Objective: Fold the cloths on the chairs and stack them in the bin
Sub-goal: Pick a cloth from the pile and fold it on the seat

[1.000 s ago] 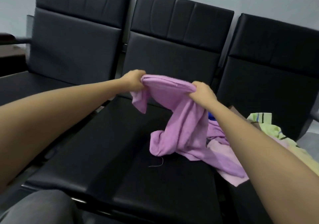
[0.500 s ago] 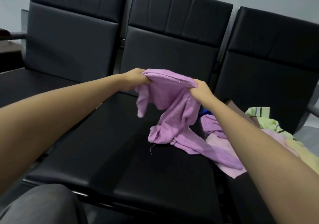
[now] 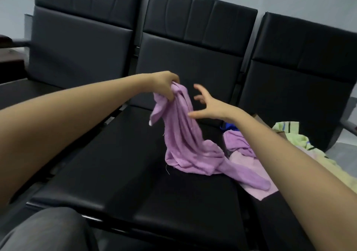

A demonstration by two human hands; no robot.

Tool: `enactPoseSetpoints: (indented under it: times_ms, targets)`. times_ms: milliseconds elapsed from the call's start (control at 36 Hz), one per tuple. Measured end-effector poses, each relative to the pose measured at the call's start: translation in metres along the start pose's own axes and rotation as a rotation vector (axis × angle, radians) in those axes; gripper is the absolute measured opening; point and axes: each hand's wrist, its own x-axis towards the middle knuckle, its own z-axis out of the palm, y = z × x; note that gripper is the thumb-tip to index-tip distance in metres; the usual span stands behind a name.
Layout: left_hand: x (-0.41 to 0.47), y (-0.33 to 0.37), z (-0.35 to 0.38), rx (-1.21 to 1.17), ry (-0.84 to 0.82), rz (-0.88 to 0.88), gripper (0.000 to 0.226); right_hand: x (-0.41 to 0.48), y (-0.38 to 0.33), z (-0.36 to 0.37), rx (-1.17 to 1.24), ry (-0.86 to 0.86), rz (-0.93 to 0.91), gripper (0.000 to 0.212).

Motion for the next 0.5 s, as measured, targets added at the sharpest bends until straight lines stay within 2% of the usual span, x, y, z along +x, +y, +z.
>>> enactPoseSetpoints:
  times_ms: [83, 139, 167, 222, 278, 333, 361, 444, 500]
  targets:
    - [0.005, 0.024, 0.008, -0.082, -0.030, 0.033, 0.036, 0.008, -0.025, 0.006, 0.110, 0.066, -0.073, 0.113]
    - [0.006, 0.035, 0.009, -0.217, -0.016, 0.039, 0.034, 0.010, -0.035, 0.009, 0.083, 0.137, -0.064, 0.109]
    - [0.005, 0.037, 0.010, -0.284, -0.001, 0.037, 0.034, 0.011, -0.036, 0.008, 0.055, 0.168, -0.053, 0.100]
    - [0.002, 0.031, 0.018, -0.434, -0.008, 0.009, 0.026, 0.009, -0.036, 0.004, -0.024, 0.184, -0.008, 0.070]
    - [0.000, 0.018, 0.035, -0.639, -0.101, -0.042, 0.015, 0.005, -0.035, 0.000, -0.108, 0.192, 0.045, 0.043]
    - [-0.003, 0.007, 0.056, -0.843, -0.224, -0.065, 0.026, 0.001, -0.035, -0.002, -0.107, 0.205, 0.075, 0.037]
    - [-0.003, 0.005, 0.067, -0.953, -0.270, -0.024, 0.030, -0.001, -0.036, -0.003, -0.084, 0.216, 0.073, 0.035]
    - [-0.012, 0.008, 0.091, -1.333, -0.296, 0.085, 0.041, -0.005, -0.038, -0.003, 0.053, 0.283, 0.062, 0.027]
    - [-0.020, 0.010, 0.097, -1.337, -0.313, 0.088, 0.034, -0.005, -0.035, -0.005, 0.167, 0.391, 0.075, 0.024]
